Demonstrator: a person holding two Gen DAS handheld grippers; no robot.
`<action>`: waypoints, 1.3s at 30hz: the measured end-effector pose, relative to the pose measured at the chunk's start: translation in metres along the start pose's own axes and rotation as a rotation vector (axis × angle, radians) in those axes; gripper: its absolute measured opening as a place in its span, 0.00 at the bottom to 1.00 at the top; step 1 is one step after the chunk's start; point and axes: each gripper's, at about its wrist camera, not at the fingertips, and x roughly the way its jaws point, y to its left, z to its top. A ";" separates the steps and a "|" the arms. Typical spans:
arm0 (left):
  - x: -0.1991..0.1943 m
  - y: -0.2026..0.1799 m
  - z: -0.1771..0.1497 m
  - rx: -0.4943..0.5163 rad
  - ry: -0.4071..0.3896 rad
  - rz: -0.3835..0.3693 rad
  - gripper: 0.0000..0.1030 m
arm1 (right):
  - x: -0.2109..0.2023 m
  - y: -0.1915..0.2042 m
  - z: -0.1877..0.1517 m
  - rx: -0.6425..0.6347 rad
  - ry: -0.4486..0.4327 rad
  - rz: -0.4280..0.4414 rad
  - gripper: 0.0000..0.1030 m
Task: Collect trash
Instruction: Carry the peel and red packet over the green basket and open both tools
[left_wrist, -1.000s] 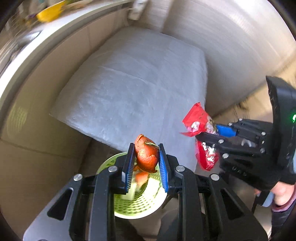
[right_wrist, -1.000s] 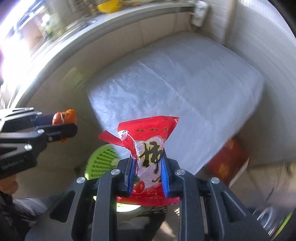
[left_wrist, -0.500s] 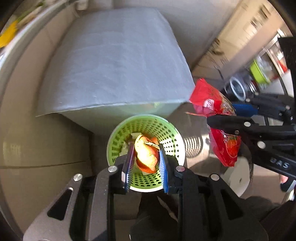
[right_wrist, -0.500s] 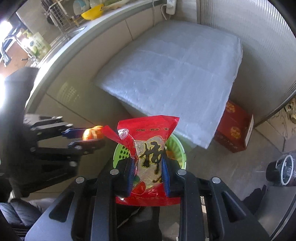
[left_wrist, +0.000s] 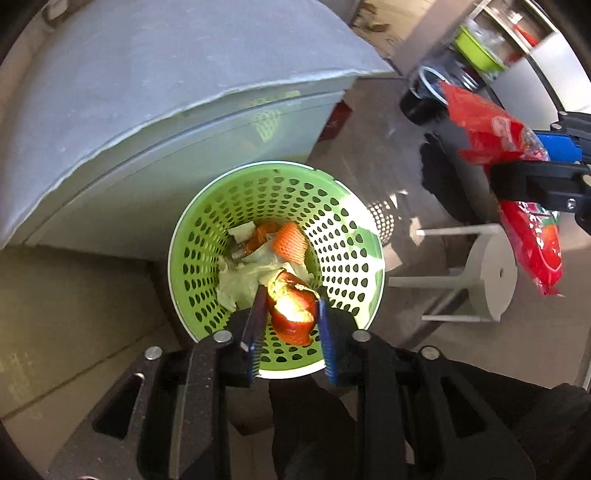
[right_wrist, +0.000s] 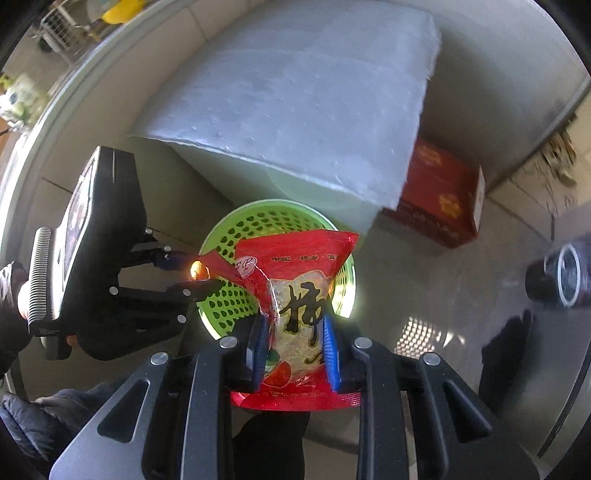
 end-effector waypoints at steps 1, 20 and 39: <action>0.002 0.000 -0.001 0.007 0.005 0.004 0.65 | 0.001 0.001 -0.002 0.019 0.000 -0.009 0.25; -0.056 0.013 -0.011 0.034 -0.090 0.007 0.86 | 0.023 0.003 -0.013 0.156 -0.021 -0.024 0.26; -0.076 0.053 -0.051 -0.067 -0.054 0.101 0.90 | 0.181 0.044 -0.025 0.022 0.194 -0.047 0.88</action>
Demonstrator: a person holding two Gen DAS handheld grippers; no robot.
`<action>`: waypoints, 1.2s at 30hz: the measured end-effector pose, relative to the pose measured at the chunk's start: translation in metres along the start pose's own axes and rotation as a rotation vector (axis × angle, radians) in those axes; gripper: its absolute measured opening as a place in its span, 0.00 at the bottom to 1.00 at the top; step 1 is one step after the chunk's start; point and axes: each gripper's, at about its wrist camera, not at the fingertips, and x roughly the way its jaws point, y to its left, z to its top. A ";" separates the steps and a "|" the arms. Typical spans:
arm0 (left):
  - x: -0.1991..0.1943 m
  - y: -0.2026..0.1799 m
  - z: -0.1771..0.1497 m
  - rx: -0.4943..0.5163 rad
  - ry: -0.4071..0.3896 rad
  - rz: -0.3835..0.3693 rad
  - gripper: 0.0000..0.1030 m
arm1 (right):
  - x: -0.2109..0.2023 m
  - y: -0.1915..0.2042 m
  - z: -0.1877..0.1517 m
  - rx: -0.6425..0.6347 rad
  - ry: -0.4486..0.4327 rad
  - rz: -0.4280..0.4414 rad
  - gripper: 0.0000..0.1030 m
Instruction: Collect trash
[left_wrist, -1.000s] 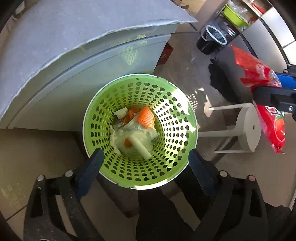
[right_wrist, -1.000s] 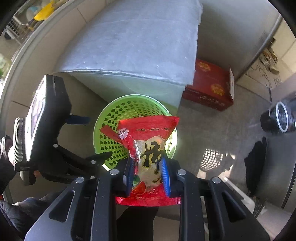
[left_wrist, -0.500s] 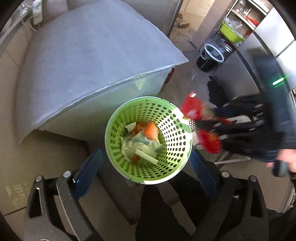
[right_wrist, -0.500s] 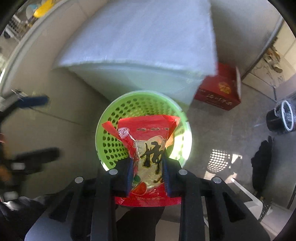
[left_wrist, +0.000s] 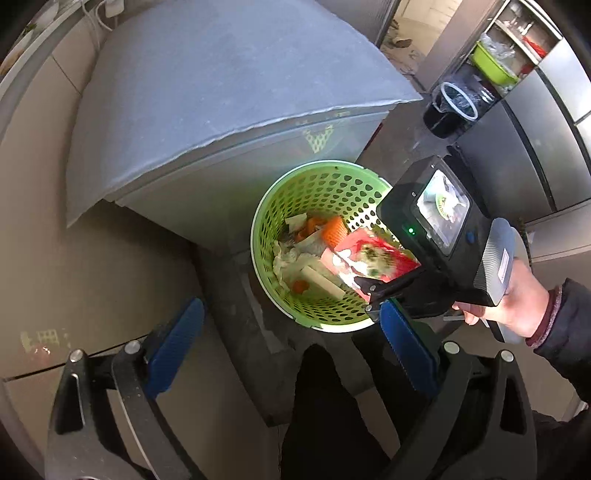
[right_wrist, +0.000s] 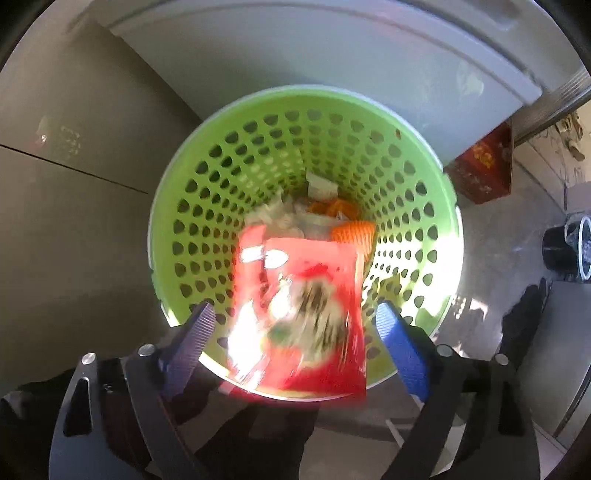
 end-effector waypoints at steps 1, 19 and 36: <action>0.001 0.001 0.001 -0.005 0.001 0.004 0.90 | 0.000 -0.001 -0.001 0.011 0.008 0.000 0.91; -0.034 -0.008 0.018 -0.103 -0.052 0.053 0.90 | -0.063 -0.013 0.008 0.032 -0.056 -0.016 0.97; -0.242 -0.014 0.055 -0.497 -0.512 0.325 0.92 | -0.350 -0.052 0.073 -0.062 -0.557 -0.011 0.98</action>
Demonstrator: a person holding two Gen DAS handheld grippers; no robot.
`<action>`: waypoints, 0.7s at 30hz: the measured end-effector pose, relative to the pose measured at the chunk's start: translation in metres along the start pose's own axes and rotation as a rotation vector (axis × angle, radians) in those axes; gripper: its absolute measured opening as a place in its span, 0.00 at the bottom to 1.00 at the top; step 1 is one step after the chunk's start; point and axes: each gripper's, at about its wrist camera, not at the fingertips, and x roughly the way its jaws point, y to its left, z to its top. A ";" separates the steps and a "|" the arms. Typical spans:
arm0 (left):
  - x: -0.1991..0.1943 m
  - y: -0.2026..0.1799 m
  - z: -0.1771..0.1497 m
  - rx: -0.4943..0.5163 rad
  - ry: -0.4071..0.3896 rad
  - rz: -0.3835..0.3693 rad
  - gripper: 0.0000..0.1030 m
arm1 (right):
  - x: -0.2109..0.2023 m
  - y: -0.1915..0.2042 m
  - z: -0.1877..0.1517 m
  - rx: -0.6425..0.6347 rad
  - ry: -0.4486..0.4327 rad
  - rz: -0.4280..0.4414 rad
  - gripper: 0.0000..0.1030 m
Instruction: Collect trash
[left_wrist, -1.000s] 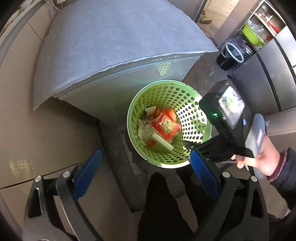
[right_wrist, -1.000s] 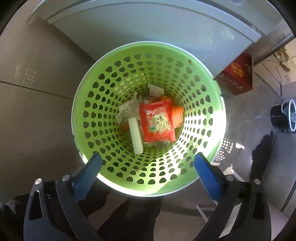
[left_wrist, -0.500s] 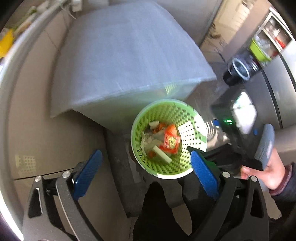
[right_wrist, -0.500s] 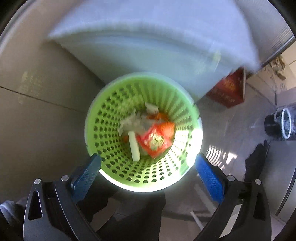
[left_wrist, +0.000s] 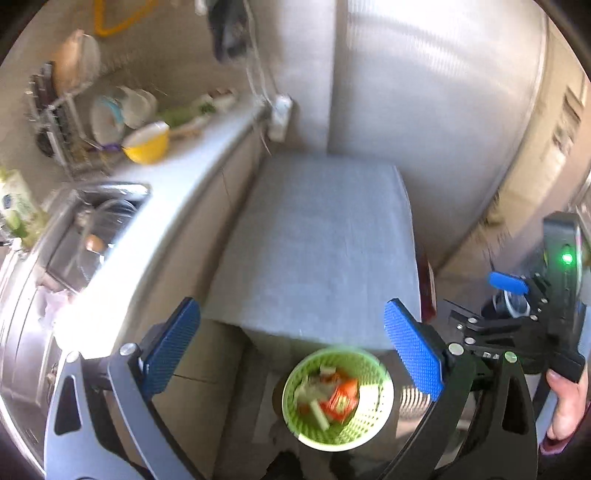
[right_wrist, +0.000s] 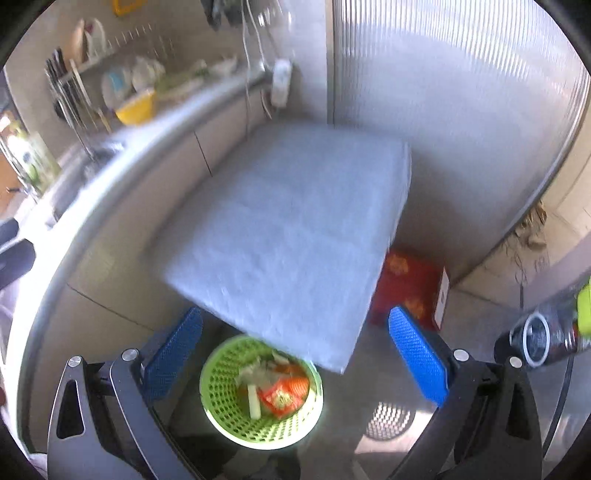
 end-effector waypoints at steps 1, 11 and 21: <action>-0.005 0.001 0.001 -0.011 -0.010 0.014 0.92 | -0.005 0.000 0.005 0.000 -0.010 0.011 0.98; -0.009 0.002 0.005 -0.080 -0.023 0.063 0.92 | -0.029 0.002 0.015 -0.021 -0.066 0.050 0.98; -0.047 -0.007 0.035 -0.073 -0.137 0.074 0.92 | -0.083 0.005 0.034 0.011 -0.198 0.031 0.98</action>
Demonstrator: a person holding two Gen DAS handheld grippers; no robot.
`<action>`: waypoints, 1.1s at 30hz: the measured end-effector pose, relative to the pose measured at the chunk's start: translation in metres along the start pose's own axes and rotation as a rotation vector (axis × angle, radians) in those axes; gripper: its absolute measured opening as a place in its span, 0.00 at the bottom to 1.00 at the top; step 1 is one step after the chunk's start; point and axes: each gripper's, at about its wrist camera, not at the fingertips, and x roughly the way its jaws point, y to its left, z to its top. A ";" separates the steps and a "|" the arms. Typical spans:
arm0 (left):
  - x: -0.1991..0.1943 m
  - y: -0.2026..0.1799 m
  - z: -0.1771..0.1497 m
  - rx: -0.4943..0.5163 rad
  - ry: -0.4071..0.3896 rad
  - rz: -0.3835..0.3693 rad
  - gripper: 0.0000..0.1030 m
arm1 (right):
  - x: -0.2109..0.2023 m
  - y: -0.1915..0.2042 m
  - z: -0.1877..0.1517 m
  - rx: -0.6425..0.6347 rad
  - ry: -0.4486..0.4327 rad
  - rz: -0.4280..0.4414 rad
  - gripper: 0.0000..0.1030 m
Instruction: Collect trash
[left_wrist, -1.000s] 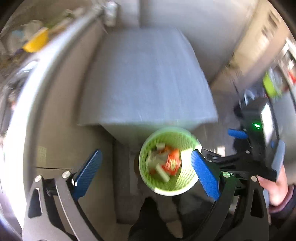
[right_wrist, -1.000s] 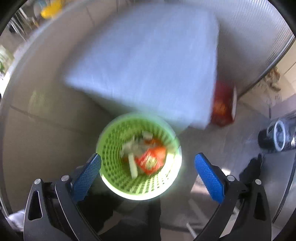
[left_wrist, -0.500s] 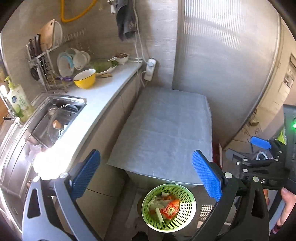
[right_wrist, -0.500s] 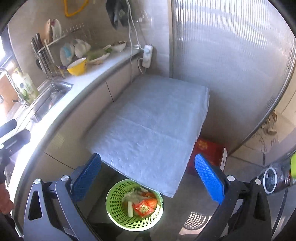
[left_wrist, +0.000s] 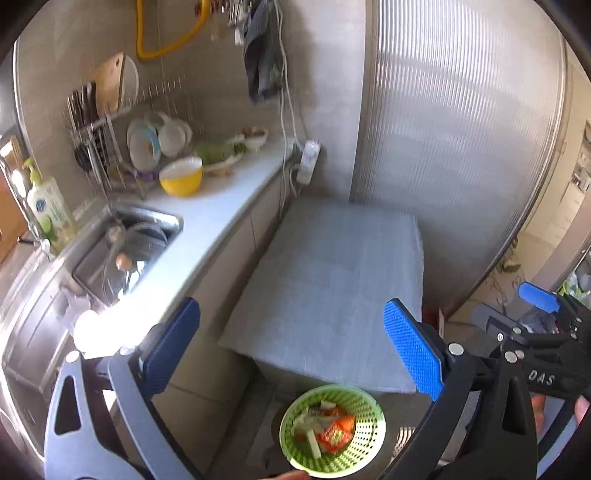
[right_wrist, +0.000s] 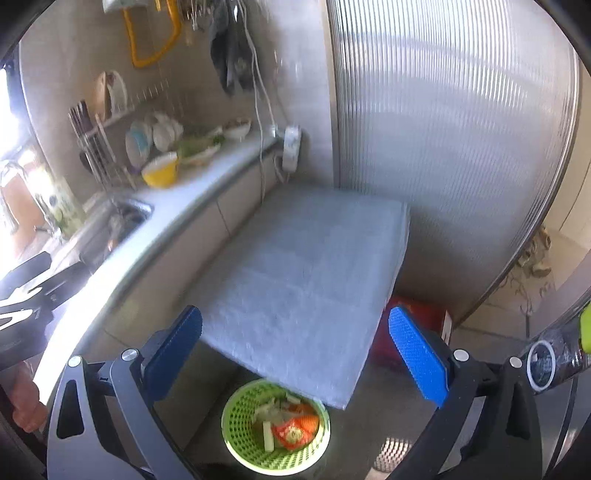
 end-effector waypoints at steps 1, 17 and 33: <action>-0.006 -0.001 0.006 0.001 -0.019 0.001 0.92 | -0.010 0.003 0.006 -0.003 -0.031 -0.001 0.98; -0.047 0.002 0.065 -0.034 -0.167 0.052 0.92 | -0.089 0.015 0.050 0.024 -0.283 -0.022 0.98; -0.041 -0.001 0.065 -0.024 -0.151 0.032 0.92 | -0.086 0.017 0.049 0.027 -0.280 -0.047 0.98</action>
